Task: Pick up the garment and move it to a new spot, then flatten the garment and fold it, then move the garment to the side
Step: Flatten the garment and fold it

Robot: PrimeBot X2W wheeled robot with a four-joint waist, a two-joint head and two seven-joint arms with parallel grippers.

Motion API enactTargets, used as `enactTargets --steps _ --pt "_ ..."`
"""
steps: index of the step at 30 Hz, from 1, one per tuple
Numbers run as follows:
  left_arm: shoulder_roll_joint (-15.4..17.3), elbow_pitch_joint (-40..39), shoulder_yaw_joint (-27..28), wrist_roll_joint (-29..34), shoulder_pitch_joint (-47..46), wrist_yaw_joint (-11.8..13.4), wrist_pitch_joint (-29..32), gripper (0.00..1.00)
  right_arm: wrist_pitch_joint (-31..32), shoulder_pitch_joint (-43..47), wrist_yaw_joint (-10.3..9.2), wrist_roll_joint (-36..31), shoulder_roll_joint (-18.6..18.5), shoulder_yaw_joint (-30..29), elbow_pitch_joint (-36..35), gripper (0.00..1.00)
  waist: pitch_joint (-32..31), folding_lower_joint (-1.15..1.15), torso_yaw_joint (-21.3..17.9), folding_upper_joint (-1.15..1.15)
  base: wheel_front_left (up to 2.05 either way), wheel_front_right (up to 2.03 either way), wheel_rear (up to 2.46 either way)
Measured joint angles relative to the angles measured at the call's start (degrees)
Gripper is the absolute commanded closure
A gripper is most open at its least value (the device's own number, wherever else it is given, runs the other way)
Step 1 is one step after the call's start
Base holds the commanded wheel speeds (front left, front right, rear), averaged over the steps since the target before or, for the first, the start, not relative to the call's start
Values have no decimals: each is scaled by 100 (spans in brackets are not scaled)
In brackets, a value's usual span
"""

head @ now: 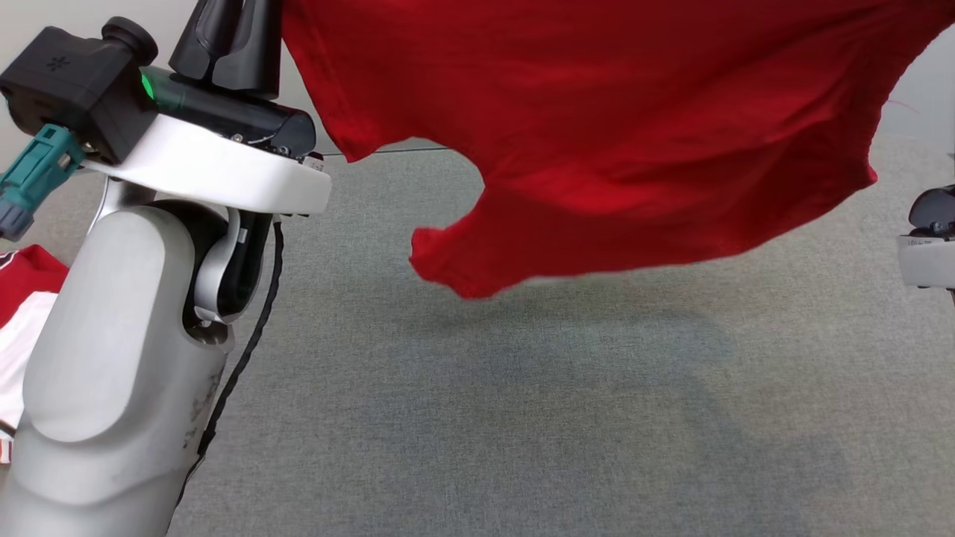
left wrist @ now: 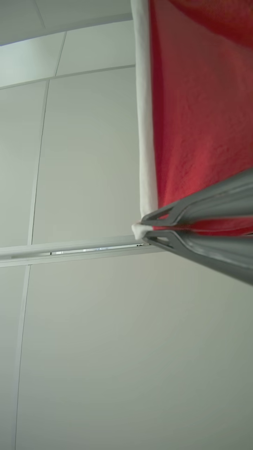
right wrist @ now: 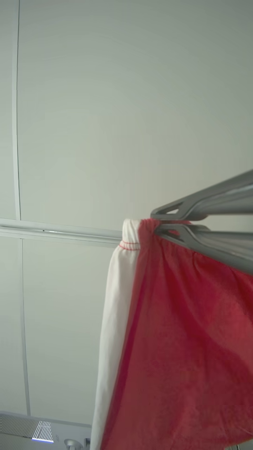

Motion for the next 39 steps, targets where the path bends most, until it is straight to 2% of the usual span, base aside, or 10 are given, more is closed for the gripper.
enactTargets --steps 6,12,17,25,29,33,39 --pt "-54 345 -51 -73 -141 -73 -32 100 59 -294 0 100 2 90 260 100 122 0 -20 0 0 0 0" --pt "-230 1227 -86 -78 -929 -242 -304 100 -21 -1067 0 364 -79 330 883 100 491 0 -23 0 0 0 0" --pt "-506 2265 -34 -19 -1949 -365 -791 100 -198 -2208 -1 543 -194 826 1738 100 951 0 -19 0 0 0 0" --pt "-730 4047 279 -68 -3322 -639 -1100 100 -918 -3947 0 781 76 1766 3519 100 1488 0 -71 0 0 0 0" --pt "-766 4745 391 -55 -3414 -748 -1116 100 -1310 -4354 -1 961 263 2278 4400 100 1588 0 -104 0 0 0 0" --pt "-888 5236 505 -67 -3210 -868 -1127 100 -1515 -4396 -1 1137 387 2859 5160 100 1695 0 -86 0 0 0 0" --pt "-956 5477 764 -101 -2400 -977 -1125 100 -1734 -3964 0 1583 483 3584 5620 100 1854 0 -100 0 0 0 0"
